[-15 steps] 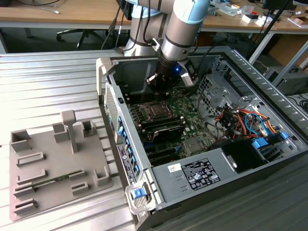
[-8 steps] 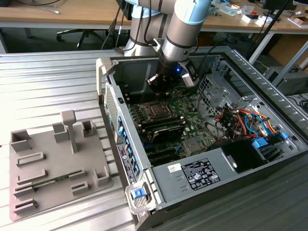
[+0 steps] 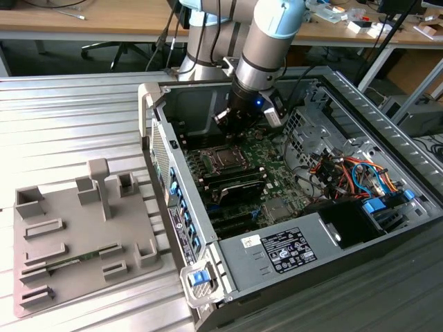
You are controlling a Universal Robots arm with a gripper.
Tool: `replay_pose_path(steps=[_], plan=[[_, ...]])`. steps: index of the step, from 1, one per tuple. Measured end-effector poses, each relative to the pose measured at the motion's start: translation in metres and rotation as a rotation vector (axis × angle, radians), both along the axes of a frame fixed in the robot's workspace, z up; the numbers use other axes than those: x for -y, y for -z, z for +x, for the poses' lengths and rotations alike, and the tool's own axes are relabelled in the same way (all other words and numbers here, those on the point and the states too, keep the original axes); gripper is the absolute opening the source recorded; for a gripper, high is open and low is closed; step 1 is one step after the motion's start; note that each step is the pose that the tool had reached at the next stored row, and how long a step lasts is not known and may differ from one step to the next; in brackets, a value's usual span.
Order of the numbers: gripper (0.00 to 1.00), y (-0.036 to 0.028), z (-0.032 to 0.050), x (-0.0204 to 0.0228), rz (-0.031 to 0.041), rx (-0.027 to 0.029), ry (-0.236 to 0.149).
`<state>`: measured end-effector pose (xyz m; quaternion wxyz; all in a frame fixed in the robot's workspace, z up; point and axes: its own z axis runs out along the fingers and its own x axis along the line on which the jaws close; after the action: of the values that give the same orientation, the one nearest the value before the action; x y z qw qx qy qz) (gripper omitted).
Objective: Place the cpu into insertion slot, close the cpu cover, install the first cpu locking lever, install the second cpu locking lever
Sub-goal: 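Install the first cpu locking lever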
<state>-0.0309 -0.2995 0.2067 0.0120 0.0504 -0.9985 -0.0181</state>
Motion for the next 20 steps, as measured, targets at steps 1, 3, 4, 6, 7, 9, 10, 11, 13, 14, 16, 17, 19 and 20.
replay_pose_path(steps=[1,3,4,6,7,9,10,11,13,14,16,17,19,20], plan=[[0.11,0.0008,0.0006,0.0,0.0001,0.0,0.0],[0.11,0.0014,0.0012,0.0,0.0,-0.0001,0.0],[0.11,0.0017,0.0013,0.0004,0.0,0.0,0.0],[0.11,0.0017,0.0014,0.001,0.0001,0.0001,0.0],[0.11,0.0018,0.0014,0.0012,0.0002,0.0001,0.0],[0.11,0.0021,0.0014,0.0021,0.0002,0.0002,0.0],[0.11,0.0048,0.0029,0.003,-0.0002,-0.0002,0.0],[0.11,-0.0087,0.0028,0.0002,0.0264,0.0114,0.0],[0.11,-0.012,0.0027,0.0003,0.0274,0.012,0.0],[0.11,-0.0127,0.0027,0.0007,0.0276,0.0122,0.0],[0.11,-0.0129,0.0027,0.0046,0.029,0.0122,0.0],[0.11,-0.0129,0.0027,0.0082,0.0305,0.0122,0.0],[0.11,-0.0129,0.0027,0.0169,0.0326,0.0121,0.0],[0.11,-0.013,0.0027,0.0216,0.0331,0.012,0.0]])
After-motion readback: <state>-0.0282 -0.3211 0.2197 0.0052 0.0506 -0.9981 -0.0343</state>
